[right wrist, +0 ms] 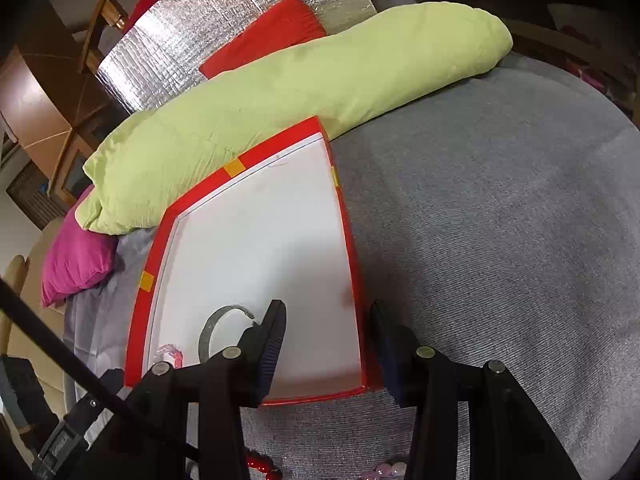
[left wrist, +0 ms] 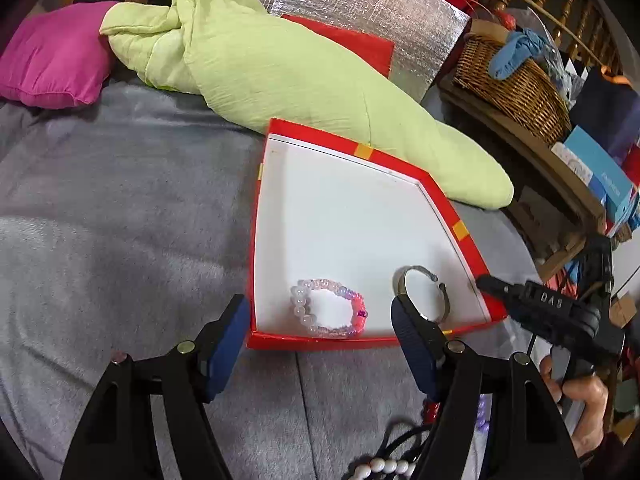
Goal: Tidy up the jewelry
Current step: 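Lift both open tools out of the red box, then grasp the white pearl bracelet with the left tool while the right tool grasps the pale pink crystal bracelet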
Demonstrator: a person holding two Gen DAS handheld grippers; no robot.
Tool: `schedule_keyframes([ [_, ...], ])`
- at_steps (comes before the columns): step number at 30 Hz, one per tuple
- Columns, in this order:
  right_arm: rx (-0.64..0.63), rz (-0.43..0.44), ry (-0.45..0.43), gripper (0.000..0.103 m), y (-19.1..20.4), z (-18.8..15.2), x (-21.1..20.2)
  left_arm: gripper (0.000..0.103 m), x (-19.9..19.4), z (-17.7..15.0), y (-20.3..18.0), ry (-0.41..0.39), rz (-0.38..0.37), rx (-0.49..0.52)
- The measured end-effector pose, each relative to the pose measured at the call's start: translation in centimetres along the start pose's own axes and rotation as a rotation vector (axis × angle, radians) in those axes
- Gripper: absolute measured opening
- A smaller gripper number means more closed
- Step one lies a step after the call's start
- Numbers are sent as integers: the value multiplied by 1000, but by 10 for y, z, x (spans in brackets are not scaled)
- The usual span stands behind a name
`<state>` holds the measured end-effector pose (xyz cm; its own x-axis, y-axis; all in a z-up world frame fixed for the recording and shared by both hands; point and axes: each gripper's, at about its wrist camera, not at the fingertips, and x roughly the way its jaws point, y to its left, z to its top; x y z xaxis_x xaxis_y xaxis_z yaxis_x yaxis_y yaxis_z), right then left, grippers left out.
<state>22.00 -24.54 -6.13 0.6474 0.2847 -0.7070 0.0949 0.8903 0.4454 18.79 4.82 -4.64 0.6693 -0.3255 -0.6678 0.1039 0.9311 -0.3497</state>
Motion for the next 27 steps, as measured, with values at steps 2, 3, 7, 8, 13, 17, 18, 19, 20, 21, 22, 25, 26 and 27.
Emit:
schedule_keyframes([
  [2,4,12,8,47,2,-1,0,74,-2,-2,1,6,10,6],
  [3,3,16,12,47,3,-2,1,75,-3,-2,2,9,11,5],
  [7,3,19,16,48,5,-2,-1,77,-3,-2,10,36,-9,-31],
  [8,22,30,25,48,3,0,-3,77,-5,-2,11,40,-18,-36],
  [13,-17,0,-11,49,0,1,-30,77,-27,-6,10,33,-43,-10],
  [17,-66,-23,-34,55,-8,-6,-61,77,-48,-19,-2,37,-37,96],
  [18,-66,-26,-37,58,-12,-7,-67,77,-52,-22,-5,36,-39,125],
  [19,-68,-31,-35,61,-17,-10,-74,77,-56,-26,-8,35,-40,155],
  [20,-70,-38,-28,61,-23,-12,-80,77,-60,-33,-13,38,-41,204],
  [21,-71,-50,-25,61,-28,-14,-85,77,-61,-38,-17,47,-40,240],
  [22,-69,-63,-24,61,-32,-16,-87,77,-62,-45,-21,59,-32,285],
  [25,-51,-82,2,61,-44,-25,-92,77,-61,-62,-28,89,-13,376],
  [26,-43,-88,21,61,-47,-28,-91,77,-60,-65,-29,102,-18,391],
  [27,-44,-93,40,61,-47,-32,-90,77,-60,-68,-29,114,-24,404],
])
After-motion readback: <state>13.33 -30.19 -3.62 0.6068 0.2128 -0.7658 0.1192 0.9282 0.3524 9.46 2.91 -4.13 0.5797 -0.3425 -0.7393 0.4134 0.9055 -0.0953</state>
